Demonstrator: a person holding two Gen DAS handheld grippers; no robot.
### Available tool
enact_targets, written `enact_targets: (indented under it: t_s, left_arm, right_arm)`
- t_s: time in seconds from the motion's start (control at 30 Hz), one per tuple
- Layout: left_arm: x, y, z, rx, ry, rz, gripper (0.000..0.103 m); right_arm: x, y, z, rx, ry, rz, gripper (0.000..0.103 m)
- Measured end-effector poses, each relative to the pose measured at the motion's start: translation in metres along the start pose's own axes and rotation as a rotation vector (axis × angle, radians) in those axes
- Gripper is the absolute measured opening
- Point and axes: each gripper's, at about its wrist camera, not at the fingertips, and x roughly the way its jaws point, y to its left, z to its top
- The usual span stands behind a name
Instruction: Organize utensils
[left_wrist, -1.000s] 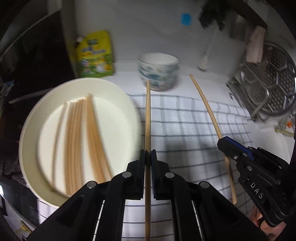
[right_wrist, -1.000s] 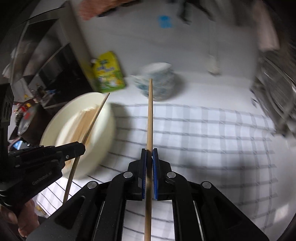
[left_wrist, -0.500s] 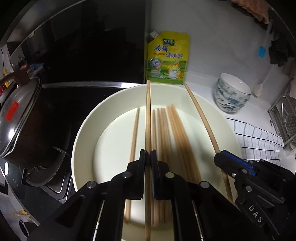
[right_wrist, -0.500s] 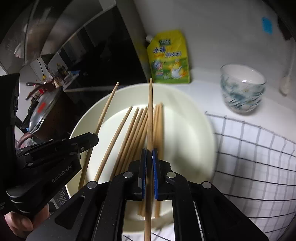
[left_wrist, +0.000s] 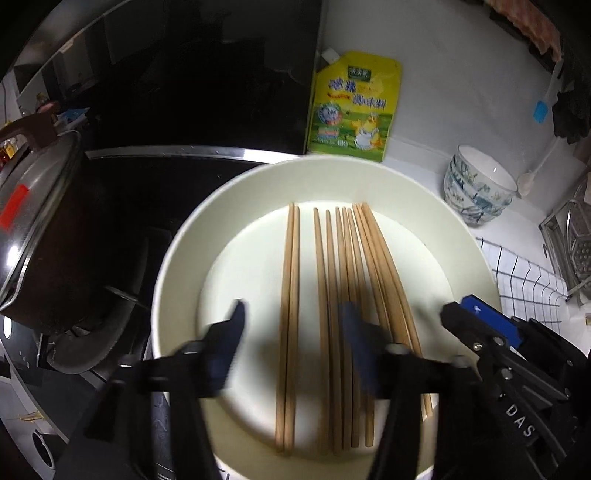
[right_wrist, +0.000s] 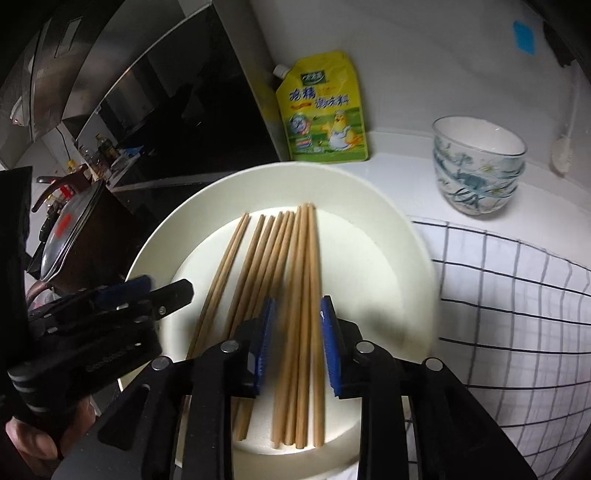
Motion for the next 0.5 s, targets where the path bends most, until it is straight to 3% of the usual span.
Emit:
enact_targets:
  t_s: [0.5]
  left_arm:
    - [-0.031,-0.001,-0.008,0.041,-0.03,0.007,0.066]
  right_arm:
    - [-0.04,0.004,-0.016,0.023,-0.036,-0.082,0.041]
